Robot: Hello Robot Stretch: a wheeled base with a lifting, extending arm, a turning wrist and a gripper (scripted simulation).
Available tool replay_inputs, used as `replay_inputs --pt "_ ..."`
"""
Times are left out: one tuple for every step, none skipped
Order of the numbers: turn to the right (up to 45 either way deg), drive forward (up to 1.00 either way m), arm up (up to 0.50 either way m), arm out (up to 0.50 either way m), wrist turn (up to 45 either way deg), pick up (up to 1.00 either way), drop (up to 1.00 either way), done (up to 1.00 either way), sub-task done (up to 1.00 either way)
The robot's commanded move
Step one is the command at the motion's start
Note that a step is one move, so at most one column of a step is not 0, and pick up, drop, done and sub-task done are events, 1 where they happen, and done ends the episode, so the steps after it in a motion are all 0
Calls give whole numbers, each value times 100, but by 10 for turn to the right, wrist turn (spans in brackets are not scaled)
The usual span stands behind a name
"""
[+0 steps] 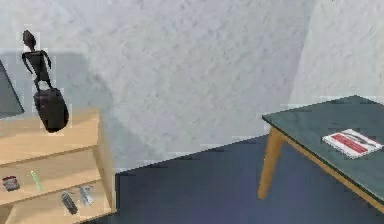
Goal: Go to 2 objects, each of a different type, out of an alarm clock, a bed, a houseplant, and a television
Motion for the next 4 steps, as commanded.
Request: replay_inputs --pt "0 75 0 0 0 0 0 0 0" --pt "-450 0 0 0 0 0 0 0 0" --pt "-390 0 0 0 0 0 0 0 0" --pt "0 0 0 0 0 0 0 100 0"
